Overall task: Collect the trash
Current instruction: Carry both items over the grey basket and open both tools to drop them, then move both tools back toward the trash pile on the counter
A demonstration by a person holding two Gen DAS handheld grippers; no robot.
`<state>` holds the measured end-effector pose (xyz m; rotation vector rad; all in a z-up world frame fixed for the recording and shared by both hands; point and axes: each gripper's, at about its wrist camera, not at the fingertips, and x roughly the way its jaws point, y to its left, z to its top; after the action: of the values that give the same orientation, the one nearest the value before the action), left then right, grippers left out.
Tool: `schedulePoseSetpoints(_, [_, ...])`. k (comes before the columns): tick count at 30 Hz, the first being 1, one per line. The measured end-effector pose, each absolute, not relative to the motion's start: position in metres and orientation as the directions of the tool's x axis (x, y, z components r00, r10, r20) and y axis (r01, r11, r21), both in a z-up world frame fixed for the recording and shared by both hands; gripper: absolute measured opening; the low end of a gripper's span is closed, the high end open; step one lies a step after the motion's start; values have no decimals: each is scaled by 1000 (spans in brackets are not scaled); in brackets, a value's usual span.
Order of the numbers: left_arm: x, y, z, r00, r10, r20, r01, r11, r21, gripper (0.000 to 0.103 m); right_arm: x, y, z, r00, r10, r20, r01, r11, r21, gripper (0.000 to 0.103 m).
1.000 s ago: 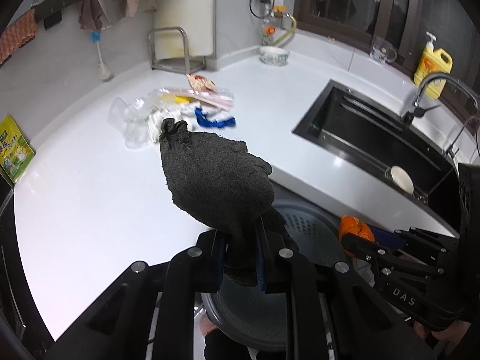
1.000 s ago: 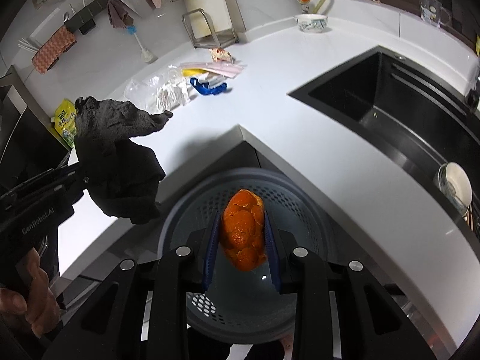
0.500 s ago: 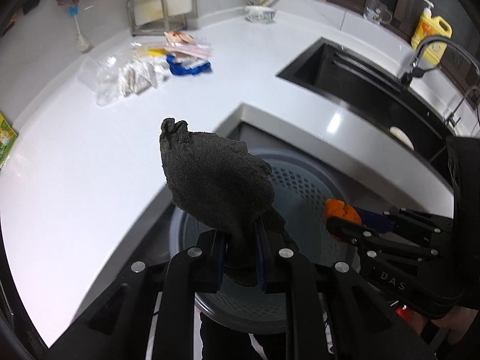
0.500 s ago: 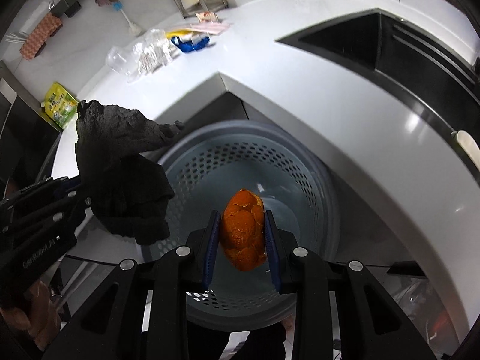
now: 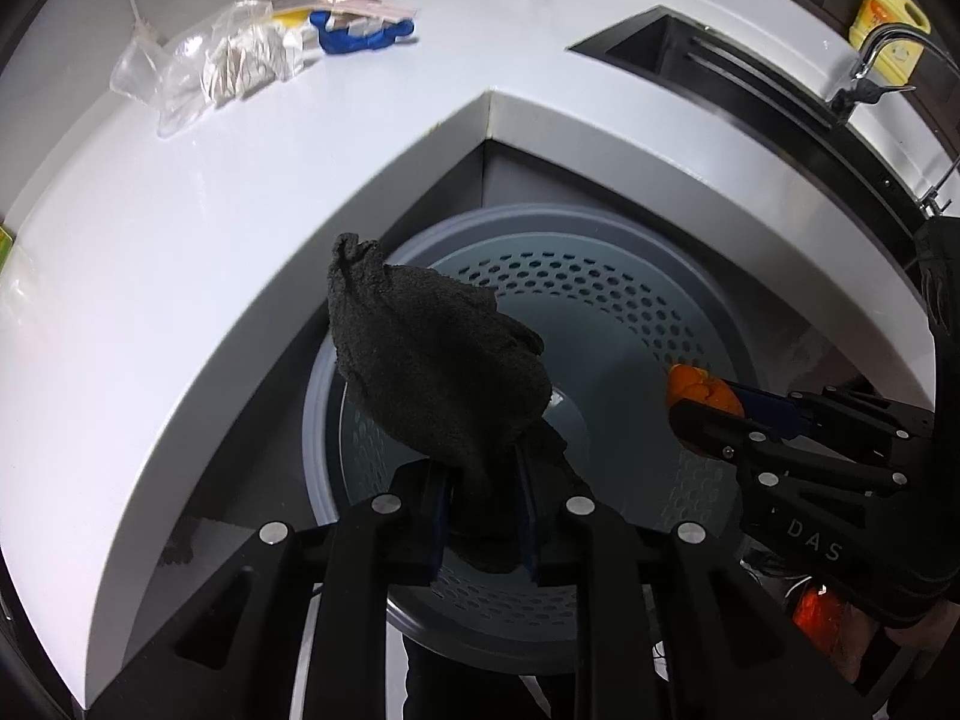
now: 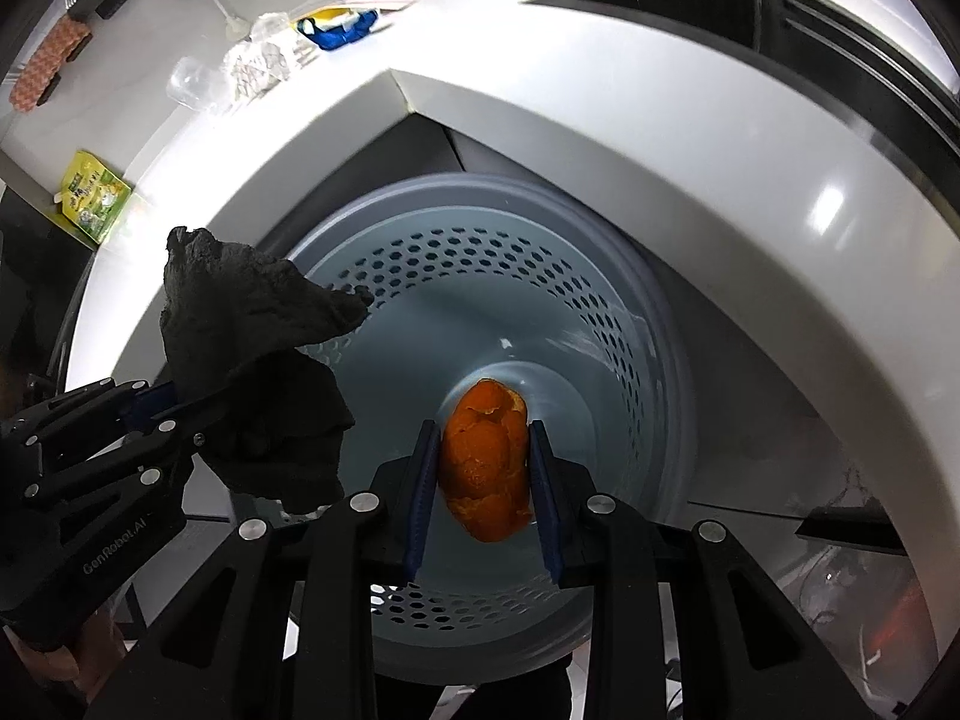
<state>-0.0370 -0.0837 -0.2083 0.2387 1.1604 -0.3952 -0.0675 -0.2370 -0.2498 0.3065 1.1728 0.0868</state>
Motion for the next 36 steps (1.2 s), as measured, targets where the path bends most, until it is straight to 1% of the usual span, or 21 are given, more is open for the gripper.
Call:
schedulePoseSetpoints(3, [-36,-83,-211,334,-174,-926,418,908,-20,22,-65,-237,-253,381,227,-896,97,954,283,28])
schedulePoseSetpoints(4, [-36,-83,-211,334,-170,-927,416,909,-17,23,-64,-238,-254,379,227,-897,98,954,283,28])
schedulePoseSetpoints(7, [-37,-82,-212,326,-159,-932,403,915,-16,33,-63,-238,-254,377,223,-899,100,955,279,31])
schedulePoseSetpoints(8, [-36,-81,-212,326,-159,-932,399,917,-17,39,-61,-237,-254,378,222,-899,100,955,278,33])
schedulePoseSetpoints(9, [-37,-79,-211,333,-156,-930,394,919,-13,45,-61,-237,-252,384,216,-897,101,956,274,39])
schedulePoseSetpoints(10, [-39,-79,-208,343,-151,-927,390,921,-5,58,-61,-237,-251,391,212,-896,102,957,271,45])
schedulePoseSetpoints(11, [-39,-78,-206,353,-151,-923,389,921,-2,61,-61,-238,-250,396,211,-894,105,957,272,47])
schedulePoseSetpoints(25, [-43,-77,-181,394,-152,-906,387,922,14,62,-65,-245,-236,422,216,-880,109,952,286,50])
schedulePoseSetpoints(36, [-41,-72,-155,432,-170,-886,377,926,6,63,-66,-242,-215,440,219,-871,81,956,282,52])
